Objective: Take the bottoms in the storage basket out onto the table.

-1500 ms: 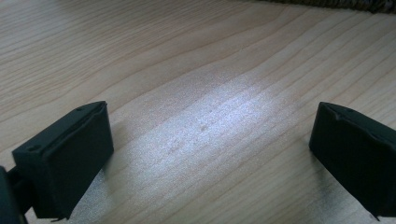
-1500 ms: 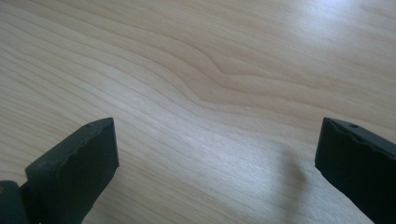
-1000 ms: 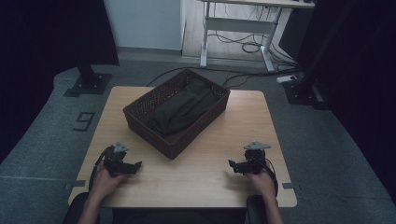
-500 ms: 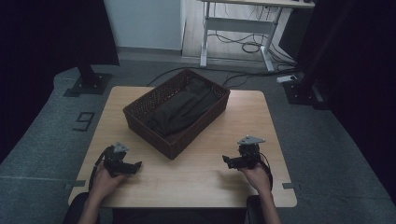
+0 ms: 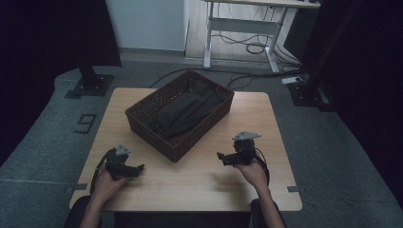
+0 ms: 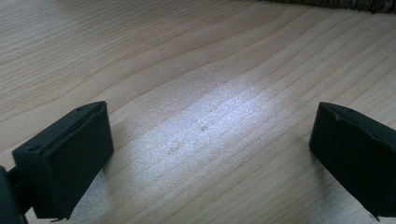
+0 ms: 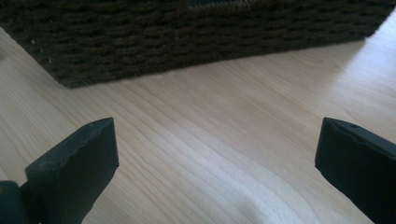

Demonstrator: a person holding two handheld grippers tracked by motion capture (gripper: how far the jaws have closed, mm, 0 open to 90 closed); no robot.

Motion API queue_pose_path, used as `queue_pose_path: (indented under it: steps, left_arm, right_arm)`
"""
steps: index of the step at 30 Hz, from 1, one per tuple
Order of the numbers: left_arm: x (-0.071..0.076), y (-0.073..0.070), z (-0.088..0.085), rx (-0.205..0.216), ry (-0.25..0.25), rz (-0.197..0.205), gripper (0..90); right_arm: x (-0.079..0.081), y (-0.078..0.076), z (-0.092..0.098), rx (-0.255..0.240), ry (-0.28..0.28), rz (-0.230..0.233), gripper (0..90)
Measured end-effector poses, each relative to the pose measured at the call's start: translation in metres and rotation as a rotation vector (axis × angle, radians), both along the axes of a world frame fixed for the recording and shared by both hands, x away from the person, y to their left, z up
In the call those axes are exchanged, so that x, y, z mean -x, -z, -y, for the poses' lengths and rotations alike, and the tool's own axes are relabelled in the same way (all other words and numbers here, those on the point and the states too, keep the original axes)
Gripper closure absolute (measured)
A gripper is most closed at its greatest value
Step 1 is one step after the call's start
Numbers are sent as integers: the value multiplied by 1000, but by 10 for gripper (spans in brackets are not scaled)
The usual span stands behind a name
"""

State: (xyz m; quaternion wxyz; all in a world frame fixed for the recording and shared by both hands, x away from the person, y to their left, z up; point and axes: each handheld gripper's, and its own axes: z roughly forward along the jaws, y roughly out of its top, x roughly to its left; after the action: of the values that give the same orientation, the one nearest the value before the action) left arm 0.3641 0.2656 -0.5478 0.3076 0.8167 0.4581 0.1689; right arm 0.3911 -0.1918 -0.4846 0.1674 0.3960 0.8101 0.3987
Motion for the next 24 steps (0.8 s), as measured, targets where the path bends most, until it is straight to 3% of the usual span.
queue_pose_path:
  steps: [24]
  left_arm:
    - [0,0,0,-2,1,-1,0]
  right_arm:
    - [-19,-16,-45,17,-72,17,0]
